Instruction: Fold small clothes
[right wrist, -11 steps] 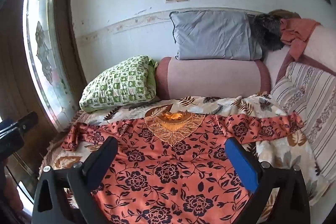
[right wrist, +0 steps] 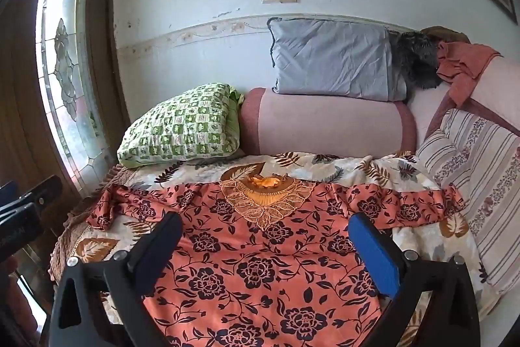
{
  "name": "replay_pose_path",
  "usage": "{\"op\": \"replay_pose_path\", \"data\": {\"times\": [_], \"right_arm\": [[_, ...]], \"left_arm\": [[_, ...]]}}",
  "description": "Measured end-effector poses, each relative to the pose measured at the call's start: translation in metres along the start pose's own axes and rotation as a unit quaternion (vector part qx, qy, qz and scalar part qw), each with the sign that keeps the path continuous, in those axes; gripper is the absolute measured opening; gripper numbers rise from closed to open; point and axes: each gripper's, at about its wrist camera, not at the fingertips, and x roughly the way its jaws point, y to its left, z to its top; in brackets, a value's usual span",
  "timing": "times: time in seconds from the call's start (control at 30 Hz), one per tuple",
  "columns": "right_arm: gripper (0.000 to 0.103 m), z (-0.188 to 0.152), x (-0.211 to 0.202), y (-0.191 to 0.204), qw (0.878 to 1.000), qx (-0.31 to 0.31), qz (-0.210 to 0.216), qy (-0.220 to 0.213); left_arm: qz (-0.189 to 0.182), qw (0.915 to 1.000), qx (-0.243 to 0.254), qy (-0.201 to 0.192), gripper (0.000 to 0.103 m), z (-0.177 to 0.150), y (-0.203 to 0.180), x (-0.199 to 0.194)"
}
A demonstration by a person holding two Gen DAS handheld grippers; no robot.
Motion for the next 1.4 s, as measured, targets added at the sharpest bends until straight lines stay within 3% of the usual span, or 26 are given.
{"op": "replay_pose_path", "data": {"times": [0.2, 0.37, 0.9, 1.4], "right_arm": [[0.103, -0.008, 0.001, -0.051, 1.0, -0.009, 0.001, 0.009], [0.103, -0.012, 0.005, -0.063, 1.0, -0.005, 0.0, 0.014], [0.103, -0.003, 0.007, -0.072, 1.0, 0.011, 0.001, 0.017], [0.103, -0.011, 0.023, -0.08, 0.999, 0.006, -0.026, 0.039]], "left_arm": [[-0.001, 1.0, 0.004, 0.006, 0.103, -0.001, -0.001, 0.003], [-0.003, 0.9999, 0.009, 0.007, 0.103, -0.001, -0.005, 0.003], [-0.003, 0.9998, 0.013, 0.013, 0.103, 0.001, -0.006, 0.008], [-0.016, 0.999, 0.034, 0.025, 0.103, -0.008, -0.028, 0.016]]}}
